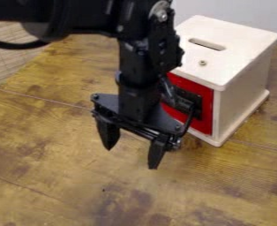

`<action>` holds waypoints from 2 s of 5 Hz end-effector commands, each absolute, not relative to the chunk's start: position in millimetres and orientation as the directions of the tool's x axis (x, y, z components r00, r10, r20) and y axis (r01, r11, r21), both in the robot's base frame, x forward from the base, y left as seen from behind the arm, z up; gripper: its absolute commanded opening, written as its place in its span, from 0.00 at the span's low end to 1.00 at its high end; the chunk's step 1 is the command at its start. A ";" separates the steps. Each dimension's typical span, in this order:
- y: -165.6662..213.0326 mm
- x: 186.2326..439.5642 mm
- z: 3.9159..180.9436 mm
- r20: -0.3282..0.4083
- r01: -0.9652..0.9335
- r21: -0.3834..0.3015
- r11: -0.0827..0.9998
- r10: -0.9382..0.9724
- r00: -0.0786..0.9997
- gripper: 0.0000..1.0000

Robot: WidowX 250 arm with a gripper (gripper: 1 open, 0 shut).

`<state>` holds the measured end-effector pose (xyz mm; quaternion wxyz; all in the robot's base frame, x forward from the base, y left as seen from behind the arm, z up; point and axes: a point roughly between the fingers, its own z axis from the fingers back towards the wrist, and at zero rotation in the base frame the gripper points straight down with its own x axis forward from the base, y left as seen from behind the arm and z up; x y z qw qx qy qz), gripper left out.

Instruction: Close the drawer

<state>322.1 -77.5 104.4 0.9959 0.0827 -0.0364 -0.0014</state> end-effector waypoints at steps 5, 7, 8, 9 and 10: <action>-33.8 302.5 160.4 0.171 -0.007 0.077 0.997 -0.006 0.985 1.00; -36.3 307.7 154.0 0.165 0.000 0.069 0.998 -0.011 0.986 1.00; -37.1 310.8 151.0 0.164 0.001 0.065 0.998 -0.012 0.986 1.00; -37.4 316.3 147.4 0.169 0.002 0.059 0.998 -0.012 0.986 1.00; -37.8 320.7 144.4 0.169 0.003 0.050 0.999 -0.011 0.986 1.00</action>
